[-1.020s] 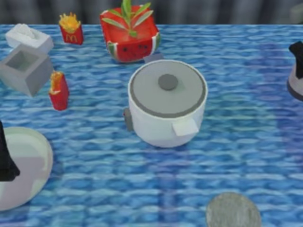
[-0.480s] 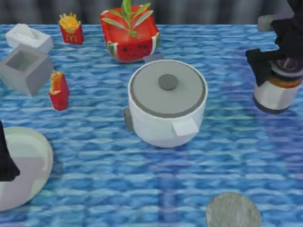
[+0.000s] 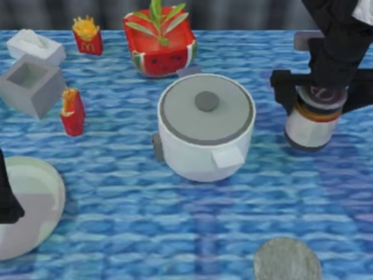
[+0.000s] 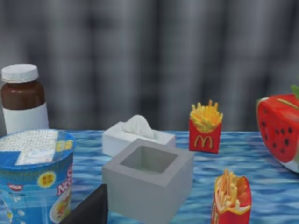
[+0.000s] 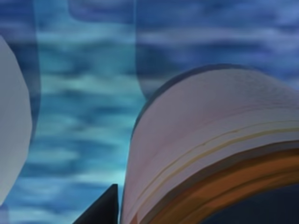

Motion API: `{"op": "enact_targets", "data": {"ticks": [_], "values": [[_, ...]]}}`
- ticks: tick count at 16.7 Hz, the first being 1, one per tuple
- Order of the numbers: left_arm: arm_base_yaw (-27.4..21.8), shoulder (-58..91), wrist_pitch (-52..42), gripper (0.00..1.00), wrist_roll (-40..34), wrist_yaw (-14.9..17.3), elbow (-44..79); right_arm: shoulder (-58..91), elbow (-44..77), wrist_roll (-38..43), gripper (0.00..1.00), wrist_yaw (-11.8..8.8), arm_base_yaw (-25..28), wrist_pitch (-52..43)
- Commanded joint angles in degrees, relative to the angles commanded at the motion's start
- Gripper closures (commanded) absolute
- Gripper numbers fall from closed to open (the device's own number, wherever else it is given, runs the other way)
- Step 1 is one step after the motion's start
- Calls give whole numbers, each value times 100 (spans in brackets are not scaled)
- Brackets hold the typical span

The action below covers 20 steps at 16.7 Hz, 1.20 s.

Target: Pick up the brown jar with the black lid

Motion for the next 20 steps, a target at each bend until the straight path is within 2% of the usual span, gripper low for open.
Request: {"op": "enact_targets", "data": {"ticks": [4,10,15,20], "values": [[0,0,0,0,0,0,0,13,-4,-3,100,-15,-23,8],[0,0,0,0,0,0,0,275,-612,4,100,1,-6,900],[0,0,0,0,0,0,0,308,-671,3,100,3,-1,979],[0,0,0,0,0,0,0,308,-671,3,62,3,-1,979]]}}
